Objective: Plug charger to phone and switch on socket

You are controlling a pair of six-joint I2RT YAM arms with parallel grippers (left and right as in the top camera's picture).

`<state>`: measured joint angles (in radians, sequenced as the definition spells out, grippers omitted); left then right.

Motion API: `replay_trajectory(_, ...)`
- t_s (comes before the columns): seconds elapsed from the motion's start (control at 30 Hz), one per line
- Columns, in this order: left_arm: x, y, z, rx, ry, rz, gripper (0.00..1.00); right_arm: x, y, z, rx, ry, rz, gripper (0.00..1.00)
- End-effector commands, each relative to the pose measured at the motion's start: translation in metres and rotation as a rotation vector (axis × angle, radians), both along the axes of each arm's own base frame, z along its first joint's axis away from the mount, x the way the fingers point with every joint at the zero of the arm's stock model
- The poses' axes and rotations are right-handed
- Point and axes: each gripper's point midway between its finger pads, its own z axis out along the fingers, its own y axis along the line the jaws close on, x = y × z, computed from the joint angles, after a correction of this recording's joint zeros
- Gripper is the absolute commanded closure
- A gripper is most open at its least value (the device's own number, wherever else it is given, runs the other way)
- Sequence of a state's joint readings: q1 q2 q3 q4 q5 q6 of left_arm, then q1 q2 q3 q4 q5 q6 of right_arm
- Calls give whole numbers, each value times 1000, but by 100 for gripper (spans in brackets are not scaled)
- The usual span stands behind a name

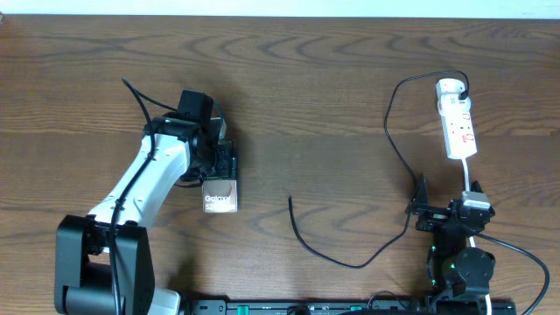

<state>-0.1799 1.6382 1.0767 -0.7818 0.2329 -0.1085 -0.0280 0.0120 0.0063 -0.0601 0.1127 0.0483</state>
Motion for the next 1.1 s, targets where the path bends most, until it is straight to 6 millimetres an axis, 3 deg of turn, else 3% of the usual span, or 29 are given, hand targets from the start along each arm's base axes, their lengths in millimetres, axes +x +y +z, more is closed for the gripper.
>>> replay_trajectory(0.0, 7, 7, 8, 39, -43, 17, 92, -1, -3, 0, -1, -1, -14, 1)
replay_trajectory(0.13, 8, 18, 5, 102, -51, 45, 93, -1, -3, 0, -1, -1, -14, 1)
replay_trajectory(1.07, 3, 19, -40, 118, 34, 48, 93, -1, -3, 0, -1, -1, -14, 1)
